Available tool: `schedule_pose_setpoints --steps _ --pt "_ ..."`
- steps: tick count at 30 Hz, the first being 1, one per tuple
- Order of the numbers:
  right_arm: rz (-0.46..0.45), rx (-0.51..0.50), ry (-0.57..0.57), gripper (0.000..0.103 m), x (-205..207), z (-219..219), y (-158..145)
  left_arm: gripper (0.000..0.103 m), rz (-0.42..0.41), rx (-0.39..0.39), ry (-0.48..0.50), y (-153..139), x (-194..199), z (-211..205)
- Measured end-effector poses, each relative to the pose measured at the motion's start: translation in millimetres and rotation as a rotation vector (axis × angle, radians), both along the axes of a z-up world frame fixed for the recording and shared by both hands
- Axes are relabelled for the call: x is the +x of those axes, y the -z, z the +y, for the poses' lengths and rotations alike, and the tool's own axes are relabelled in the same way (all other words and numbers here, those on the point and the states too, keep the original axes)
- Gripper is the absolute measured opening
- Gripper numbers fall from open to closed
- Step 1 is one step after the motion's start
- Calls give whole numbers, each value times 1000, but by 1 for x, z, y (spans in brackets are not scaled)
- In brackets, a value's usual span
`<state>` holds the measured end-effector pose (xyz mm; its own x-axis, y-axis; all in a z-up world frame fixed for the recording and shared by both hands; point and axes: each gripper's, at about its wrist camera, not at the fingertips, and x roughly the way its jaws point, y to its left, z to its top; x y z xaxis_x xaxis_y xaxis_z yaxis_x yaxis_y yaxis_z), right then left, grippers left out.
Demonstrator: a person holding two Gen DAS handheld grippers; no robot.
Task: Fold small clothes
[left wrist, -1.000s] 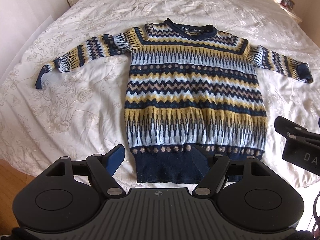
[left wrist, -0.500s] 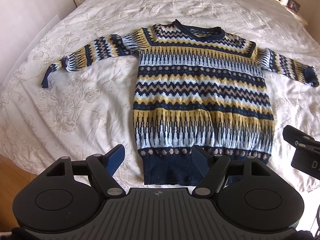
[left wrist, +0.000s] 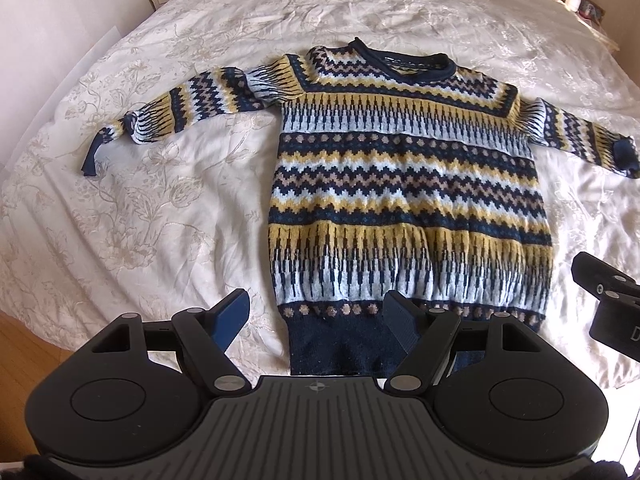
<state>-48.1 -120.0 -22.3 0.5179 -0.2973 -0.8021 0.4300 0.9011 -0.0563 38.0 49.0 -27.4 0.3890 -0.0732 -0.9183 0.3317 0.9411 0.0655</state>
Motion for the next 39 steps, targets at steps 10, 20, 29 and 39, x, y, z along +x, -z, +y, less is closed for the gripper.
schedule_pose_setpoints --steps 10,20,29,39 --pt "4 9 -5 102 2 0 0 73 -1 1 0 0 1 0" --pt "4 8 -3 102 2 2 -1 73 -3 -4 4 0 2 3" --pt "2 -1 -6 102 7 6 -3 73 -3 -13 11 -1 5 3" --pt "95 -87 -22 102 20 10 -2 66 54 -90 7 0 20 -2"
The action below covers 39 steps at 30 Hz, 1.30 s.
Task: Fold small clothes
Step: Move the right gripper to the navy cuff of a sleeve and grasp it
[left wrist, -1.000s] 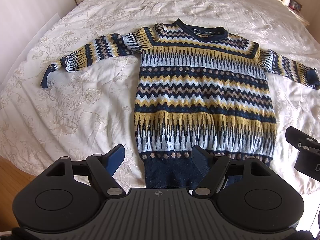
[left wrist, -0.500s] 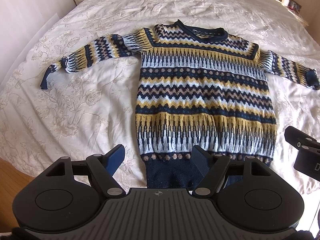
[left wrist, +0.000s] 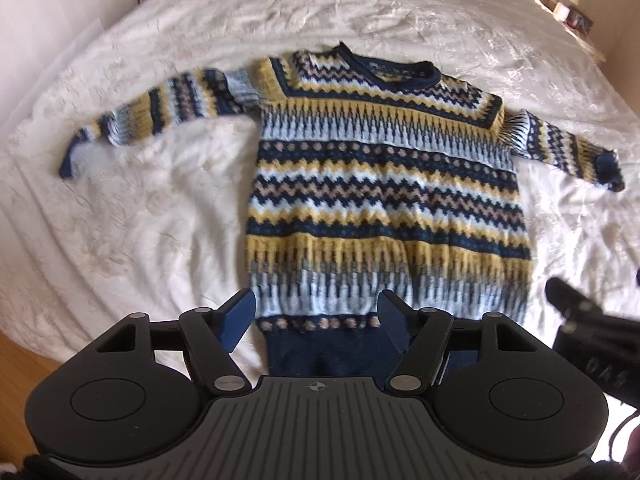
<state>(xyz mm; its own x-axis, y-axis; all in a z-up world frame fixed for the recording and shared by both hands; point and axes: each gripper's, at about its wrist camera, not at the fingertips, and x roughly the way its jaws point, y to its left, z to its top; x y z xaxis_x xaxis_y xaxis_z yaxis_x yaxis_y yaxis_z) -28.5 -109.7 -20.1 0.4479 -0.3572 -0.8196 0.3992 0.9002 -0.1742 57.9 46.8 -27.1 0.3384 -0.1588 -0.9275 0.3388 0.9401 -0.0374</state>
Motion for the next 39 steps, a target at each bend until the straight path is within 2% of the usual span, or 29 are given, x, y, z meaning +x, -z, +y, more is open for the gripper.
schedule_pose_setpoints --steps 2,3,7,9,11,15,19,20,22,27,28,29,31,32,36,39 --pt "-14 45 8 102 -3 -10 0 58 27 -32 -12 1 5 -1" --pt "-35 54 19 101 -5 -16 -2 57 27 -47 -11 1 6 -2" --pt "-106 17 60 102 -9 -40 -6 57 -56 -26 12 -5 8 -19" --pt "-93 -25 64 102 -6 -54 -1 57 -115 -26 43 -10 8 -33" --pt "-81 -73 58 102 -2 -70 7 57 -134 -21 53 -12 11 -49" --pt "-21 -122 -7 100 7 -111 24 57 -95 -35 75 -13 20 -86" --pt "10 -261 -26 100 18 -159 41 57 -68 -16 47 -10 26 -121" --pt "21 -303 -27 98 21 -172 47 57 -68 -4 43 -9 28 -130" --pt "40 -345 -34 82 27 -201 56 57 -58 28 36 -6 31 -144" --pt "63 -431 -7 77 45 -272 85 57 -43 21 -26 -4 35 -169" --pt "68 -447 -1 73 50 -285 91 57 -36 22 -36 -3 36 -174" --pt "73 -448 5 69 55 -299 97 57 -28 25 -42 -2 37 -178" --pt "85 -405 34 54 65 -326 107 57 -21 36 -52 0 38 -186" --pt "87 -373 59 51 70 -340 114 57 -19 40 -51 0 38 -189" --pt "93 -297 136 48 88 -377 135 57 -20 54 -58 -3 39 -202" --pt "53 -224 86 48 100 -385 145 57 -22 68 -78 -4 40 -208"
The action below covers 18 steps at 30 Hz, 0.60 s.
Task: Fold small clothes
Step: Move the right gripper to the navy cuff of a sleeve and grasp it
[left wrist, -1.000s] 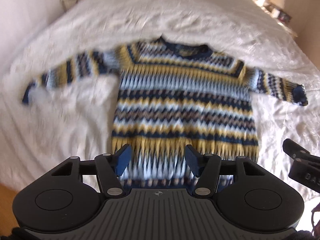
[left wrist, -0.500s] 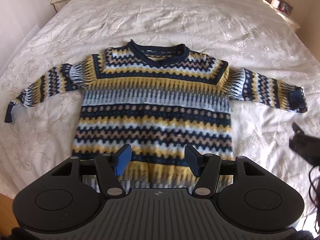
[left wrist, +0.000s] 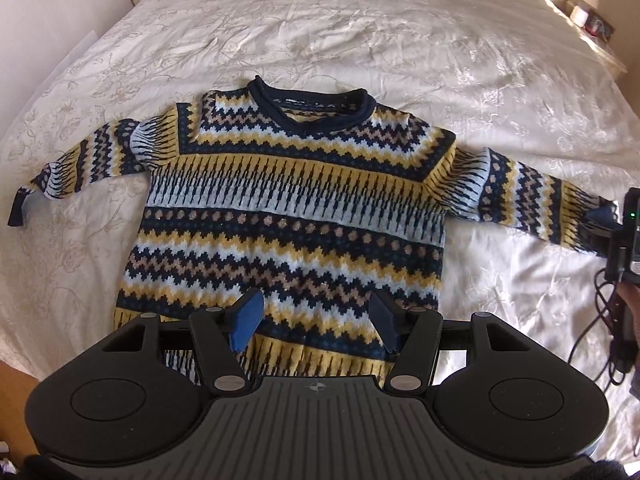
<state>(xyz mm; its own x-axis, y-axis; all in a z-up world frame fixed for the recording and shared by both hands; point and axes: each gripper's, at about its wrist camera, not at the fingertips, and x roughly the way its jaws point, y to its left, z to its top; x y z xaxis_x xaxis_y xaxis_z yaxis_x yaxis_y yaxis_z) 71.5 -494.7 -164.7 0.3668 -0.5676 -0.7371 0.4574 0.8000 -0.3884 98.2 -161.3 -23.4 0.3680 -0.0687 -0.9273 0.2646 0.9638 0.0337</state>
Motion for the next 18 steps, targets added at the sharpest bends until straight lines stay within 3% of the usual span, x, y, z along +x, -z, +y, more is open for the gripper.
schedule_pose_setpoints --steps 4,8,10,14,18 --pt "-33 90 -103 48 13 5 11 57 15 10 -21 2 4 -7" --pt "8 91 -50 47 19 -11 24 57 19 20 -15 5 7 -17" --pt "42 61 -3 46 14 -28 25 57 18 9 -5 5 9 -22" --pt "98 -134 67 47 -13 -62 12 57 16 -20 13 7 13 -33" --pt "95 -160 199 50 -48 -114 -9 57 40 -48 35 12 15 -48"
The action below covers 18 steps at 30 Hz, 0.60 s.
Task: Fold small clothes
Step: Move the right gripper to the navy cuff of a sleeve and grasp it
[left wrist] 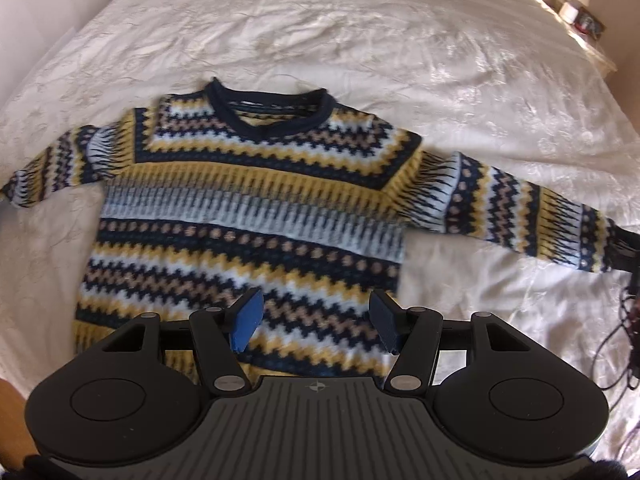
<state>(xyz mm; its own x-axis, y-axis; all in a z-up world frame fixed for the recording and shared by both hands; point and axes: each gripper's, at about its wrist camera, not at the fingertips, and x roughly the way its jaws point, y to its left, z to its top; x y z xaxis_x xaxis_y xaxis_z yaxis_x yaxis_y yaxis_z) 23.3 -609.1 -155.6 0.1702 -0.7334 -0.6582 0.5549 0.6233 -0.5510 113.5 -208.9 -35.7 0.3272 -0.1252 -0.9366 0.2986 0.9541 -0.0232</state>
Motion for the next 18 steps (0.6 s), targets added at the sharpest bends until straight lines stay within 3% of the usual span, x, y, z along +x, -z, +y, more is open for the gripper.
schedule_pose_setpoints --steps 3,6,8,12,18 --pt "-116 73 98 56 -33 -32 -22 57 12 -16 22 3 0 -10" --pt "-281 202 126 63 -66 -45 -38 57 2 -25 38 4 -3 -19" --pt "-335 263 118 63 -74 -44 -40 57 -18 -23 51 4 -4 -23" --pt "-364 340 142 72 -75 -39 -27 57 -44 -19 67 2 -4 -29" --pt "-314 365 153 72 -62 -38 -1 57 -52 3 77 -3 -3 -30"
